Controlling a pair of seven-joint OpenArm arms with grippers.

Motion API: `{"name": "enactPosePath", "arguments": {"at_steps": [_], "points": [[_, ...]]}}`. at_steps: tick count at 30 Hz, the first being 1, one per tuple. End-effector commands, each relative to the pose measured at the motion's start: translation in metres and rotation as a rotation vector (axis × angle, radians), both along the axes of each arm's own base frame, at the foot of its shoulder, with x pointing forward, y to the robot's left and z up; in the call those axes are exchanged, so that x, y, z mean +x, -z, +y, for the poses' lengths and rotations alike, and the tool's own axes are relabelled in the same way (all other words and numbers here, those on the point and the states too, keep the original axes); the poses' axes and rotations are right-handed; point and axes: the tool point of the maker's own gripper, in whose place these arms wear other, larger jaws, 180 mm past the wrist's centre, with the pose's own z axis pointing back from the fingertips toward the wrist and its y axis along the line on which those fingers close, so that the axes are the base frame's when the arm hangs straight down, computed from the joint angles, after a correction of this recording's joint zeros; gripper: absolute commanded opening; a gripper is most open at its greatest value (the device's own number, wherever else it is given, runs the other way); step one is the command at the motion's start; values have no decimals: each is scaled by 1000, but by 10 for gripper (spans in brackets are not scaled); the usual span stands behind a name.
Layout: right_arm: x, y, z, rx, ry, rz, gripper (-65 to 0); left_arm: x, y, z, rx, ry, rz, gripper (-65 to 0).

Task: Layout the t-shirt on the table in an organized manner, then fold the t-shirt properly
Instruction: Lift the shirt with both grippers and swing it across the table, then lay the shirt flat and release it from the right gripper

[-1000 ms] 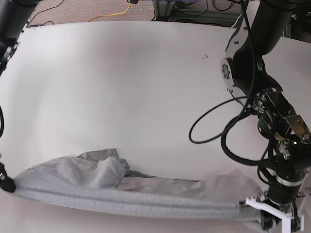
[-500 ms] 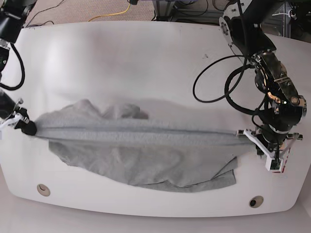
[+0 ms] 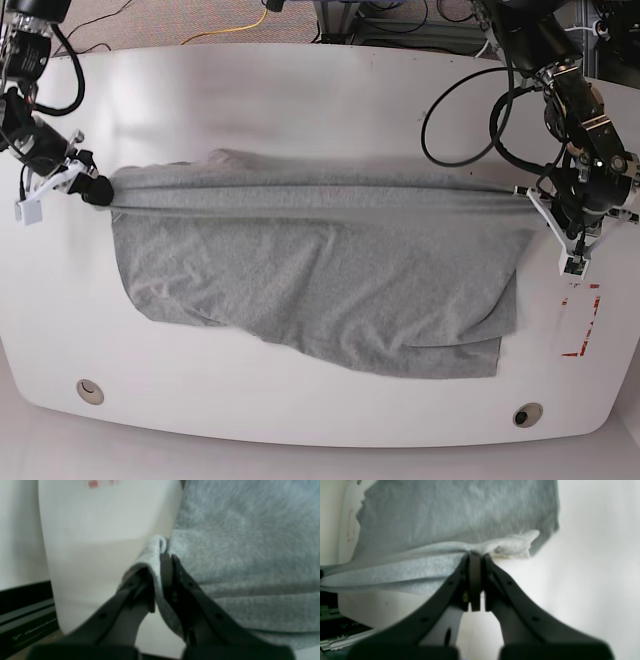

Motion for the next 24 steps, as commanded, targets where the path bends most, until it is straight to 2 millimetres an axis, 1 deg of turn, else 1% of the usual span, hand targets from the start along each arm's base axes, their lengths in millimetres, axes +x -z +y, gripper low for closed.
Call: {"name": "enactPosePath", "arguments": {"at_steps": [1,3,4,6,7,8,10,11,12,19,22,24], "points": [[2,-13,-7,-60,0,-37,-650,-9,-5,16,70,-16,11,-650],[-11,-4,-6,-56,-2,3,-650,-21,4,21,87,-13,53,-650],[-19,1,-5,-55,-6,28,-650,-30,8,27,109,-11,84,-650],[-28,6,-3,-52,-13,51,-650,-41,14,33,128,-11,118,-650],[-34,10,-1,-47,-13,68,-650,-48,19,35,133,-9,142,-650],[-37,11,0,-40,-11,73,-650,-51,21,35,133,-9,150,-650],[-49,20,5,-9,2,101,-650,-64,30,36,136,-5,192,-650],[-51,22,6,-6,2,107,-650,-67,32,36,136,-4,201,-650],[-57,26,7,0,4,124,-650,-75,36,38,143,-5,225,-650],[-81,38,15,19,11,180,-650,-106,42,60,168,-57,291,-650],[-90,44,17,25,14,205,-650,-115,44,64,170,-74,309,-650],[-95,48,22,47,27,215,-650,-122,47,66,172,-77,328,-650]]}}
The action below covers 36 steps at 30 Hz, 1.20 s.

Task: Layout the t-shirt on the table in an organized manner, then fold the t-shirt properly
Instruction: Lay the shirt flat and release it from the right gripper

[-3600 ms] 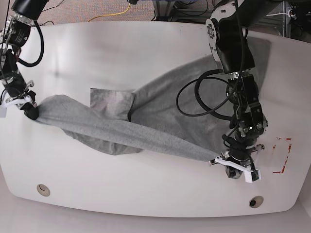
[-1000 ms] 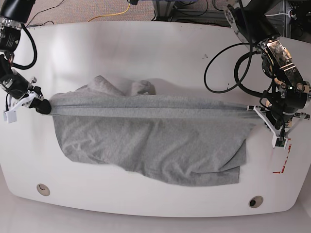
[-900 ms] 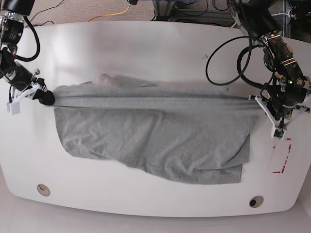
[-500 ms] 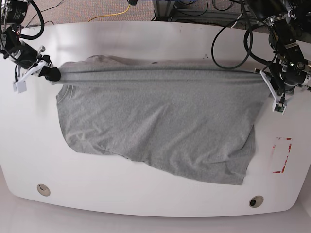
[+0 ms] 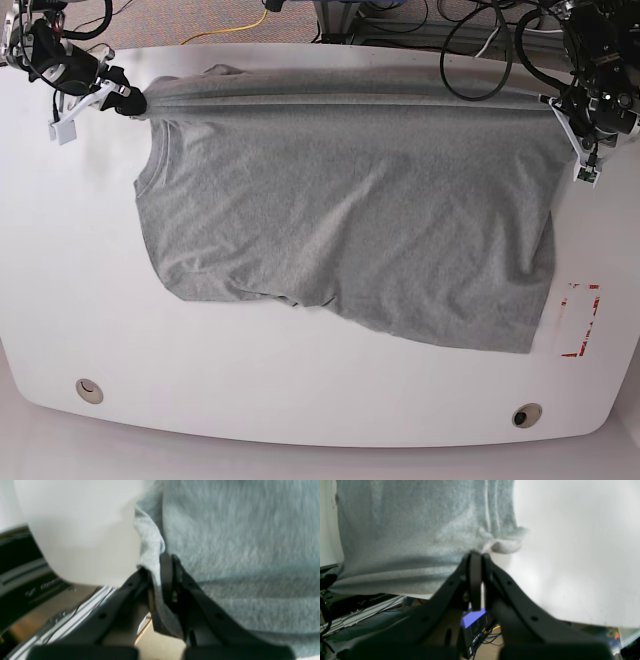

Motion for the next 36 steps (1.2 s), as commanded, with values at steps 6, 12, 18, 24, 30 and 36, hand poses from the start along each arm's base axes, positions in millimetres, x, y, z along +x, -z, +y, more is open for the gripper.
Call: {"name": "enactPosePath", "arguments": {"at_steps": [6,12,18,24,30,36], "points": [[-3,1,-3,-11,41,-9,-650,-12,-8,18,80,-7,37,-650],[-9,4,-3,-10,44,10,-648,-16,-6,18,79,-5,49,-650],[-7,3,-4,-11,48,1,-530,-15,-6,17,79,1,48,-650],[9,-2,2,16,62,-53,-323,-10,-2,8,71,36,57,-650],[37,-12,13,56,75,-137,-298,-11,-1,6,69,45,63,-650],[76,-20,35,116,51,-218,-296,-11,-1,6,69,45,63,-650]]}}
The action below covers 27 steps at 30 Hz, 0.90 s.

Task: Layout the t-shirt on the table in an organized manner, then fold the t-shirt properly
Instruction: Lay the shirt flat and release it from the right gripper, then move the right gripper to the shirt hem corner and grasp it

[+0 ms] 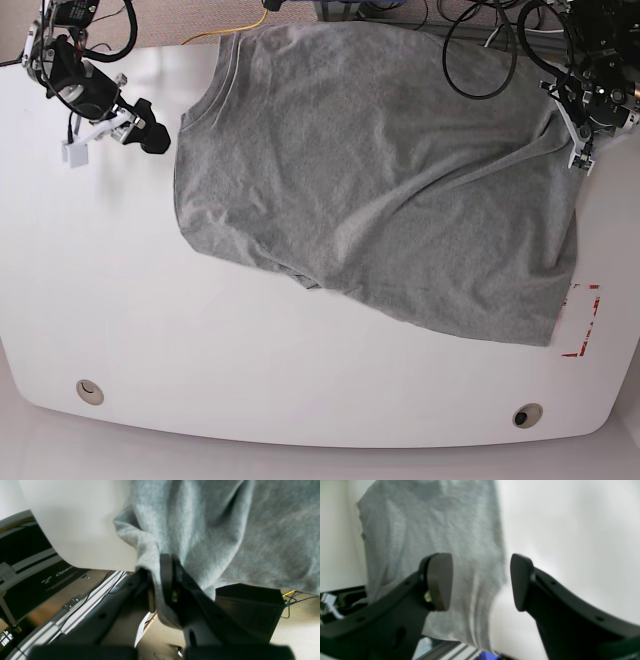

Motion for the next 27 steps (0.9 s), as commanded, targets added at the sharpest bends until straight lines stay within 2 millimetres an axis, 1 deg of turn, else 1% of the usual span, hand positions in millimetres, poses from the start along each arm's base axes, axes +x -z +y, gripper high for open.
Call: {"name": "enactPosePath", "arguments": {"at_steps": [1,5,9,11,13,17,20,24,27], "points": [[25,-8,6,35,-8,-60,-296,4,-8,5,25,9,-16,-650],[45,1,6,79,8,-55,-296,5,-9,6,26,6,-20,-650],[62,3,7,103,12,-64,-296,5,-10,8,32,8,-20,-650],[72,5,8,116,14,-64,-296,6,-14,13,51,14,-20,-650],[82,5,10,127,8,-66,-295,6,-15,14,55,17,-18,-650],[92,8,14,129,-14,-55,-295,6,-16,16,59,18,-16,-650],[103,10,20,123,-39,-51,-295,6,-16,16,61,17,-17,-650],[108,18,17,115,-27,-32,-295,6,-16,16,61,17,-17,-650],[113,20,12,91,-19,-27,-295,6,-16,16,61,17,-17,-650]]}}
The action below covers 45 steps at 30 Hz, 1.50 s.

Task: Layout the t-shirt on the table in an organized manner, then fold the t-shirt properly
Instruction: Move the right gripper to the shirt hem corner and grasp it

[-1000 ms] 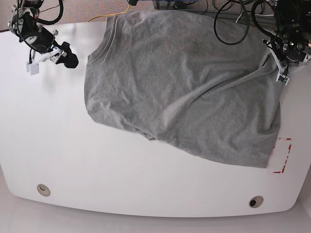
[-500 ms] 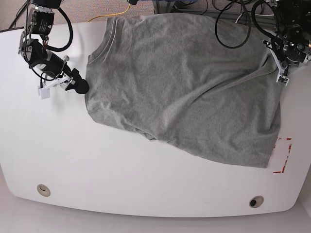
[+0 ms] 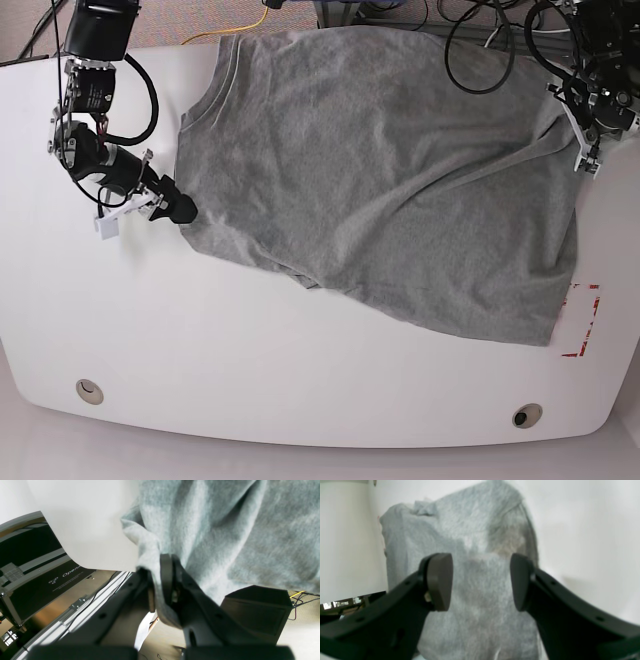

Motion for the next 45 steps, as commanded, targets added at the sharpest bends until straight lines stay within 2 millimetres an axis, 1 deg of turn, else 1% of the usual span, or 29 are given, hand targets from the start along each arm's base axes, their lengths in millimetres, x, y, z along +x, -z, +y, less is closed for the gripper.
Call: {"name": "enactPosePath", "arguments": {"at_steps": [1,2,6,9,14,16,18,26,31,35,38,39,40,41,45], "points": [[12,-8,-11,-39,10,-31,-295,3,-9,7,36,7,-12,-650],[11,-6,-14,-59,8,-28,-295,3,-9,7,36,7,-12,-650],[18,-11,-18,-131,-42,-74,-295,3,-9,7,36,7,-12,-650],[19,-10,-21,-177,-66,-82,-295,3,-9,7,36,7,-12,-650],[18,-7,-34,-255,-72,-86,-295,3,-9,7,36,7,-12,-650],[19,-5,-31,-269,-87,-93,-295,4,-10,7,36,7,-14,-650],[18,-2,-29,-274,-94,-93,-295,4,-10,7,36,7,-14,-650],[6,22,-29,-272,-120,-46,-296,4,-9,7,35,8,-13,-650],[3,29,-24,-255,-140,-39,-298,4,-9,7,35,8,-13,-650],[1,33,-8,-225,-152,-40,-298,4,-9,7,35,8,-13,-650],[1,35,-4,-218,-157,-38,-298,4,-9,7,35,8,-13,-650],[1,36,-1,-215,-164,-37,-298,4,-9,7,35,8,-13,-650],[0,38,7,-205,-179,-35,-298,4,-9,7,35,8,-13,-650],[0,38,10,-204,-187,-34,-298,4,-9,7,35,8,-13,-650],[6,35,17,-198,-201,-48,-298,4,-9,6,33,10,-13,-650]]}}
